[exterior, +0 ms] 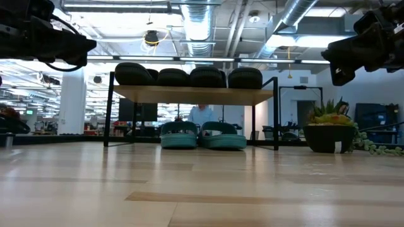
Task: Pick and place slides into the shelf
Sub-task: Return to Home Position
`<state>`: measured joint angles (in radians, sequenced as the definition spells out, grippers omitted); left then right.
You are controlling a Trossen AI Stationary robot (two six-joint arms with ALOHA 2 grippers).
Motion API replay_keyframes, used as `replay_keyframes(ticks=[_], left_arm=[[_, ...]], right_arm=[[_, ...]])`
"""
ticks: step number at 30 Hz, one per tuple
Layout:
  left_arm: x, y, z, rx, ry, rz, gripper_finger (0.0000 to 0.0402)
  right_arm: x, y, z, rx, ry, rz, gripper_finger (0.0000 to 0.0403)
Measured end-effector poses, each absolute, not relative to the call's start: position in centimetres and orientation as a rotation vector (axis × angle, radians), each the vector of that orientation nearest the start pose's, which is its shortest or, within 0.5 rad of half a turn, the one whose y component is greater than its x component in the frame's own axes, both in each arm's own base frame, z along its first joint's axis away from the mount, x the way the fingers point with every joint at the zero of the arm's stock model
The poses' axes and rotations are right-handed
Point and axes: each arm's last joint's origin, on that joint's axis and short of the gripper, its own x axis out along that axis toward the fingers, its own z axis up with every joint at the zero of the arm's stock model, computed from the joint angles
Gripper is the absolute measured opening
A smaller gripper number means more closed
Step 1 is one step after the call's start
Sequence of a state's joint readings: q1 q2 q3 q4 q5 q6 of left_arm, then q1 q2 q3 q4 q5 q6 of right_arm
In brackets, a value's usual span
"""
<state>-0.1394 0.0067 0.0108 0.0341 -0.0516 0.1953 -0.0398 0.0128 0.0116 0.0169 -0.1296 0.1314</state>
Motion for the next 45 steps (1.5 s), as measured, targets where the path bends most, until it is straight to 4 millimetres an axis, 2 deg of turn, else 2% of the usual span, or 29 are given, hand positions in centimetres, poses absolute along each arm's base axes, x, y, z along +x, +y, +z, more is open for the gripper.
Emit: replay_keyframes(ticks=[9, 17, 45], left_arm=[[9.7, -1.0, 16.8, 0.278, -0.029, -0.083, 0.0091], [9.8, 0.1, 16.8, 0.263, -0.019, -0.001, 0.0091], [9.8, 0.3, 16.8, 0.215, -0.011, 0.038, 0.0091]], right_arm=[[9.8, 0.0, 16.8, 0.13, -0.01, 0.091, 0.0098], [9.8, 0.0, 16.8, 0.13, -0.009, 0.091, 0.0098], [9.8, 0.0, 16.8, 0.13, -0.01, 0.091, 0.0098]])
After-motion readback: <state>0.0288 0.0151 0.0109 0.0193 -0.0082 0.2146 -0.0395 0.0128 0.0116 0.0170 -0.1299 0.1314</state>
